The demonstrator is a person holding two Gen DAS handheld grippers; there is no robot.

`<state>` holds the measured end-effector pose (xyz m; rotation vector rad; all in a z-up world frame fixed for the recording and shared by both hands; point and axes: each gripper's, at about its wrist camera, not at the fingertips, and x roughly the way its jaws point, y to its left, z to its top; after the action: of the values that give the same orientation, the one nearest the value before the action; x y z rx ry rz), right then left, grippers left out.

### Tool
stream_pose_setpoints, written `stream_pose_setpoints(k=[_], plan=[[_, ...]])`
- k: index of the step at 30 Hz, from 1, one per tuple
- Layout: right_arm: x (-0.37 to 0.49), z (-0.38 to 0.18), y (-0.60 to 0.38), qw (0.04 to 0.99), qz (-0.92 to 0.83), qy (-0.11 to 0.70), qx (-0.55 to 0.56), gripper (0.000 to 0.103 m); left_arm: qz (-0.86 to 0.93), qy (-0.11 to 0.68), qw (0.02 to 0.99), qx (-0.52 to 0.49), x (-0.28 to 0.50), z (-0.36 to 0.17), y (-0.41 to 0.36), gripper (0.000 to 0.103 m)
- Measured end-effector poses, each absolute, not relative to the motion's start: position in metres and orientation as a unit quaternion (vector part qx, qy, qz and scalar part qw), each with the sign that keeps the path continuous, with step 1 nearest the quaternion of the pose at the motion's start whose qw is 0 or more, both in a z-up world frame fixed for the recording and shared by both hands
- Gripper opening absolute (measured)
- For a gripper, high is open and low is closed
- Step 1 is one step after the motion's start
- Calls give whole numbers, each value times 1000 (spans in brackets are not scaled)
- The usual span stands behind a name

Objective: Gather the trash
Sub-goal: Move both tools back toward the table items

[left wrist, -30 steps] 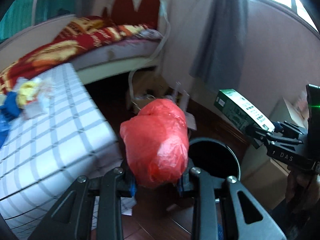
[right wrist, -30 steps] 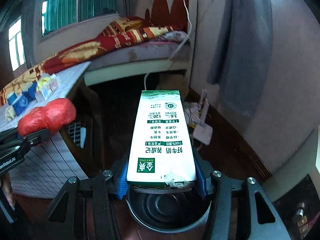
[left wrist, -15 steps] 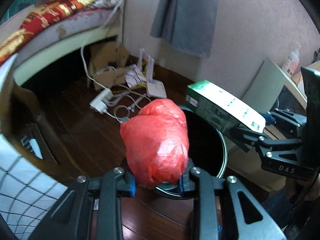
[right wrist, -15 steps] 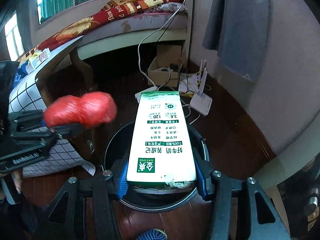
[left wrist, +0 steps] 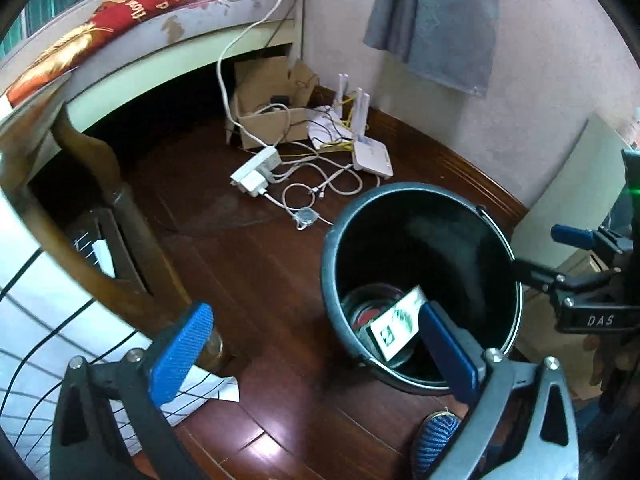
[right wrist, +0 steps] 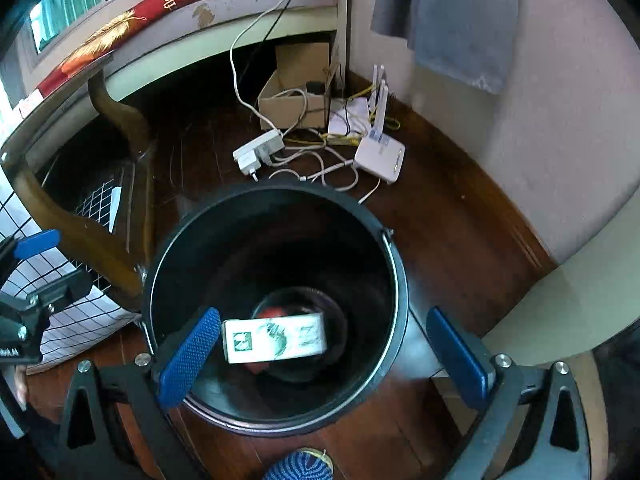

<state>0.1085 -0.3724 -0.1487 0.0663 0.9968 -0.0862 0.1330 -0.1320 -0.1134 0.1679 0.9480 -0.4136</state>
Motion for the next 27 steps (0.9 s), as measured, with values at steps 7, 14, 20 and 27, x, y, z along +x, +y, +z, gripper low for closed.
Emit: stream_pose_setpoints(k=[7, 14, 20, 27], plan=[[108, -135, -352, 886, -28, 463, 20, 103, -188, 437, 876, 78, 127, -101, -128, 103], [109, -125, -338, 890, -16, 456, 8, 103, -177, 425, 885, 71, 127, -90, -118, 103], [106, -105, -320, 900, -3, 435, -2, 103, -164, 404, 898, 59, 116, -67, -102, 103], [110, -73, -289, 915, 21, 404, -11, 103, -125, 371, 919, 37, 106, -41, -68, 103]])
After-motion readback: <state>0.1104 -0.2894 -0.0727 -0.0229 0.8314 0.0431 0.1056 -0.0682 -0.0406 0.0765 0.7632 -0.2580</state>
